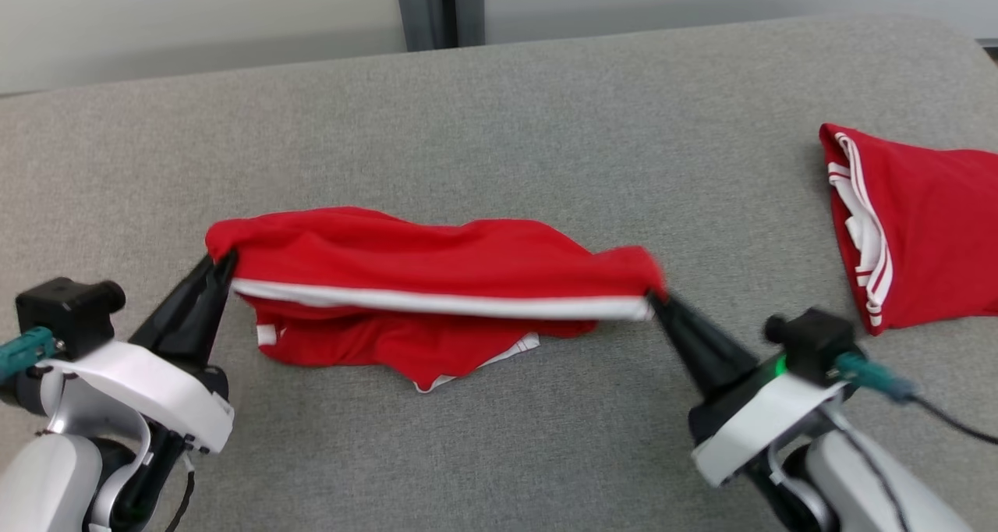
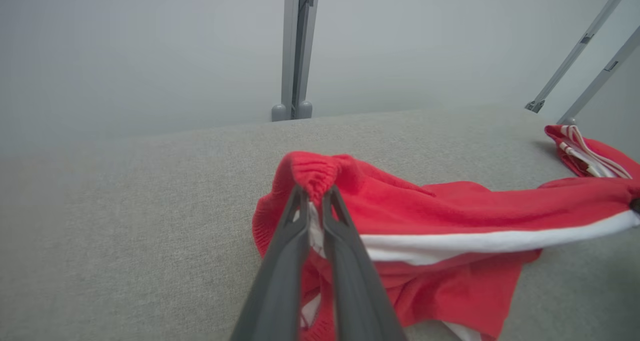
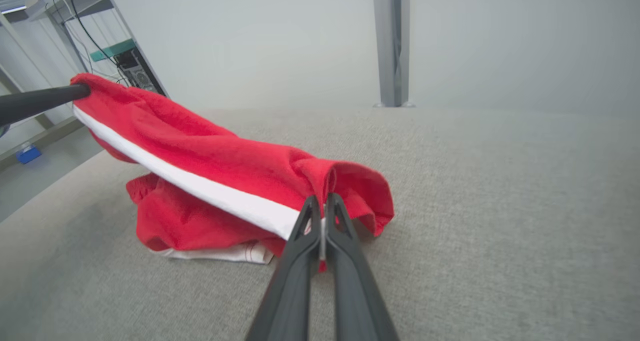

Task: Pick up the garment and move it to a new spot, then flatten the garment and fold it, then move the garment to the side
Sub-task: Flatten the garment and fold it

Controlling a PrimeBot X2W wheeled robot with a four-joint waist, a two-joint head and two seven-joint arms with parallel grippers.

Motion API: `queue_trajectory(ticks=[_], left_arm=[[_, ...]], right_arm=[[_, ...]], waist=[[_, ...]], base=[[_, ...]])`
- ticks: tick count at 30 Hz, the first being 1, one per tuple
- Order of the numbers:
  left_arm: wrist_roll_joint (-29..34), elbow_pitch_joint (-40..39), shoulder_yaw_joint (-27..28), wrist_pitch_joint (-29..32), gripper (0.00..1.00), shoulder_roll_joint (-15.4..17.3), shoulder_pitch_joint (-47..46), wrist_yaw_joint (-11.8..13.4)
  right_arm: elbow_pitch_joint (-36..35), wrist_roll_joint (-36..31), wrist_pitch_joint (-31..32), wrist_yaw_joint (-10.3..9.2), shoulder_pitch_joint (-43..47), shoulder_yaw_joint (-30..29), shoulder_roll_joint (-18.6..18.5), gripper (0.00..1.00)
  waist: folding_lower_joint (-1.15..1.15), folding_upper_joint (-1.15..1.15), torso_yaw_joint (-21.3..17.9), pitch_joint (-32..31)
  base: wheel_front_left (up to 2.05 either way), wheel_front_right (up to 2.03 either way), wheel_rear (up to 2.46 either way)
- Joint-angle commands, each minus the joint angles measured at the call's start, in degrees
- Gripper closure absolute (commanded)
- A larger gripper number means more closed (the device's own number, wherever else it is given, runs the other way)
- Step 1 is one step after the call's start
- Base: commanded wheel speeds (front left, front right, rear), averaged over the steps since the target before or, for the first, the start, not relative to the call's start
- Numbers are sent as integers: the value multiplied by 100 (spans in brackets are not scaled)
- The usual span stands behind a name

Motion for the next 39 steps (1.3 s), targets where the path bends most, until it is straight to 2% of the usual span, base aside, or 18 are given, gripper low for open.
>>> queue_trajectory(ticks=[1,10,18,24,27,31,36,39], left_arm=[[-41,-292,93,-38,100,-4,2,101],[-281,-1692,556,-224,100,-167,-150,491],[-425,-2779,782,-433,100,-299,-519,499],[-359,-3207,681,-260,100,-272,-766,579],[-271,-3148,614,-177,100,-254,-970,599],[-151,-2744,501,-153,100,-302,-1506,515],[231,-1581,210,-233,100,-388,-2631,298],[350,-541,-9,-382,100,-662,-3425,120]], right_arm=[[-311,115,-38,-1,111,-261,-39,100],[-2082,524,212,-1,210,-1348,-26,100],[-3290,557,559,-1,-129,-2128,25,100],[-3728,584,874,-1,-253,-2387,199,100],[-3657,599,1011,-1,-380,-2374,244,100],[-3226,626,1045,-1,-880,-2282,214,100],[-1998,557,983,-1,-1990,-2011,-25,100],[-1034,607,859,-1,-2810,-1777,-106,100]], waist=[[0,0,-53,-102],[0,0,-178,-390],[0,0,-209,-680],[0,0,-180,-798],[0,0,-176,-760],[0,0,-179,-630],[0,0,-161,-412],[0,0,-110,-260]], base=[[0,0,0],[0,0,0],[0,0,0],[0,0,0],[0,0,0],[0,0,0],[0,0,0],[0,0,0]])
